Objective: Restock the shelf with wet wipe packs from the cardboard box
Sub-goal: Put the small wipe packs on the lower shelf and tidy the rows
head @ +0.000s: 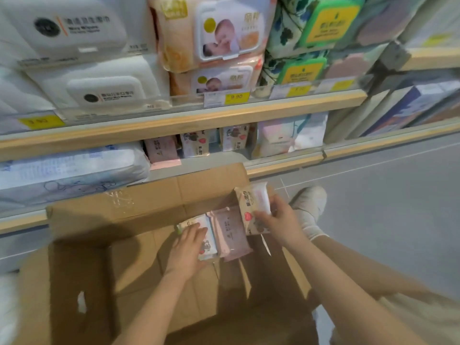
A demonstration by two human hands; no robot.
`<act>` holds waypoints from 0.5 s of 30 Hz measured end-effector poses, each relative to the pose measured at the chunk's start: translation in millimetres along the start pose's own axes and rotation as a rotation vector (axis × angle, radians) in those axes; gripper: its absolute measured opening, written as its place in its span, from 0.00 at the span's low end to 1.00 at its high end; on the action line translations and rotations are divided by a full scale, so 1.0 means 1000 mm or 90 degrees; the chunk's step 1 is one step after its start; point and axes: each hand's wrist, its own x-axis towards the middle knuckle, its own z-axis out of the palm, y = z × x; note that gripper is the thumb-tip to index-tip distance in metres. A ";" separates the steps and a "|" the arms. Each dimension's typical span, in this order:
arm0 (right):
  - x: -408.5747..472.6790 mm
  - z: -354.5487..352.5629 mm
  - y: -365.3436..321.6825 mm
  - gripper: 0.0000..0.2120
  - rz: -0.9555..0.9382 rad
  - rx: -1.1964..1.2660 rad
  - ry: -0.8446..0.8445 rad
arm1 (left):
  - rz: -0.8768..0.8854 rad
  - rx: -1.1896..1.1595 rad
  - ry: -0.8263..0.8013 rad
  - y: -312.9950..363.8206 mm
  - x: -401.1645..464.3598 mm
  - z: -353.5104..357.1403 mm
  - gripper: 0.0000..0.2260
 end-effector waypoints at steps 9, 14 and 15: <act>0.013 0.003 0.015 0.10 -0.006 0.034 -0.007 | -0.041 -0.046 0.011 -0.013 0.025 0.013 0.51; 0.015 0.006 0.018 0.11 -0.018 0.010 0.004 | -0.066 -0.074 0.167 -0.009 0.014 0.013 0.34; 0.014 0.006 0.018 0.11 -0.019 0.009 0.006 | -0.123 -0.110 0.194 -0.006 0.013 0.011 0.31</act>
